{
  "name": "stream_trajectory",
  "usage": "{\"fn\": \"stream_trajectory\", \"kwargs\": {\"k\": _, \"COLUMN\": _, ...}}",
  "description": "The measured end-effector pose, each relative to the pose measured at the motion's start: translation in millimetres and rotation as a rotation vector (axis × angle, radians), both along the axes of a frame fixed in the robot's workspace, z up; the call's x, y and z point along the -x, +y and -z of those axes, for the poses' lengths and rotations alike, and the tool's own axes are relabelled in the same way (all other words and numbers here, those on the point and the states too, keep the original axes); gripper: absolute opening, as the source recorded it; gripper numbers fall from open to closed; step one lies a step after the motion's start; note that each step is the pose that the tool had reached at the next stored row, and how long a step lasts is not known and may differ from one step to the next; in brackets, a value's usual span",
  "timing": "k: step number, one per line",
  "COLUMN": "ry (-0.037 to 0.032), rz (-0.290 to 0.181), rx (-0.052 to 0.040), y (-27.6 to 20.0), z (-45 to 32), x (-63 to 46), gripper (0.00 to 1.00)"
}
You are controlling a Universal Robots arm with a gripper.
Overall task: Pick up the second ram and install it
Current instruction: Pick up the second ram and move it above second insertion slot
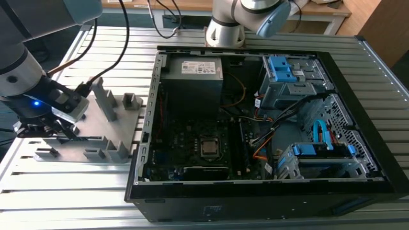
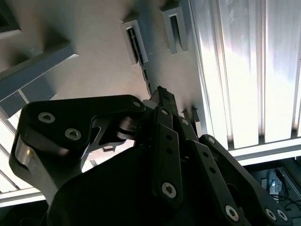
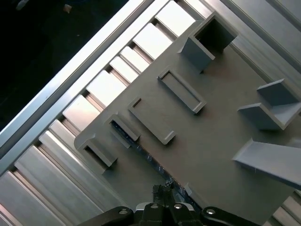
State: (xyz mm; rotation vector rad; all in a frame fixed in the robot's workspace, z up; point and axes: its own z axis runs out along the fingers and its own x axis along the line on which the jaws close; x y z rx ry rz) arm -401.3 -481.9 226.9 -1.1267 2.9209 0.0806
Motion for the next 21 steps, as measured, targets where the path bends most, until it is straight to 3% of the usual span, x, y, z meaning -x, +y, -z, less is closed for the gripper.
{"fn": "stream_trajectory", "kwargs": {"k": 21, "ry": 0.0000, "rz": -0.095, "rx": 0.0000, "y": 0.0, "z": 0.0, "x": 0.0, "gripper": 0.10}}
